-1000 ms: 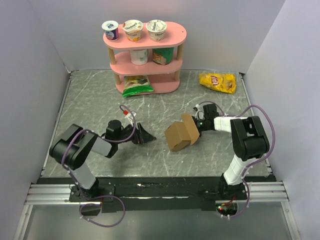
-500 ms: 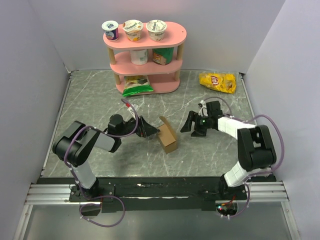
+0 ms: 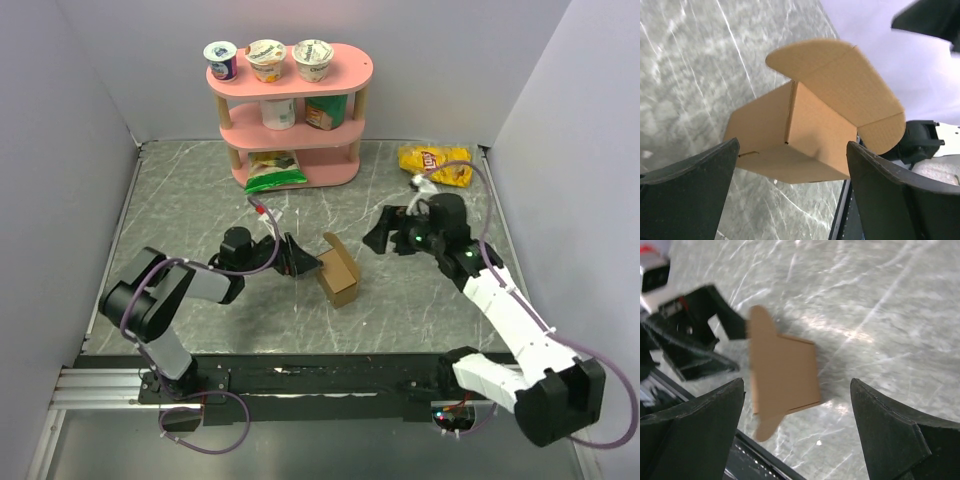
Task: Fold the paper box
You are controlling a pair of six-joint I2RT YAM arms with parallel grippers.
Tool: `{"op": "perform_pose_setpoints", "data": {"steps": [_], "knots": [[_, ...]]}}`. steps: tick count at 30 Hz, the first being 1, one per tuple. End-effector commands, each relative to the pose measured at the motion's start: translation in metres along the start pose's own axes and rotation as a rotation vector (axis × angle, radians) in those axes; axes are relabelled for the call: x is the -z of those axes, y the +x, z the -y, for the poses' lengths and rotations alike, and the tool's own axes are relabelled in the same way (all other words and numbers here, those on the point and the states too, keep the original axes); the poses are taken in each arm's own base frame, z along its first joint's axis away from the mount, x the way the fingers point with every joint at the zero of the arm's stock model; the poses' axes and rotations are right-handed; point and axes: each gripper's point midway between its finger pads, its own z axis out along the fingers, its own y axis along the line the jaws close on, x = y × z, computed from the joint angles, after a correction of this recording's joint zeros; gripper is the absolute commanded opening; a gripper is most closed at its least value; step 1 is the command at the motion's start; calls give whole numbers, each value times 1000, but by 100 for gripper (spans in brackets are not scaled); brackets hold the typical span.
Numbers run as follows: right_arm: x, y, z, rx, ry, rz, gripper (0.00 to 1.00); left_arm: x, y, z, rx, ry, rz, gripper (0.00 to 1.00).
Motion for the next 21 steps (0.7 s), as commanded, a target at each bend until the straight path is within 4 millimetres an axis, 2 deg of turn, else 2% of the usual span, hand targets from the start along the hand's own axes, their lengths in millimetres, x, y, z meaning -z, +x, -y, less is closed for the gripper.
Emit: {"op": "perform_pose_setpoints", "data": {"steps": [1, 2, 4, 6, 11, 13, 21], "knots": [[-1, 8, -30, 160, 60, -69, 91, 7, -36, 8, -99, -11, 86, 96], [-6, 11, -27, 175, 104, -82, 91, 8, -39, 9, -105, -11, 91, 97], [-11, 14, -39, 224, 99, -96, 91, 12, -44, 7, -106, -18, 99, 97], [-21, 15, -37, 263, 136, -117, 90, 16, -49, 8, -114, -21, 114, 97], [-44, 21, -39, 346, 151, -170, 81, 28, -48, 12, -122, -44, 131, 98], [-49, 22, -44, 379, 125, -185, 74, 33, -44, 10, -118, -60, 133, 98], [-68, 38, -52, 474, 36, -257, 42, 50, -47, 11, -163, -145, 152, 99]]}}
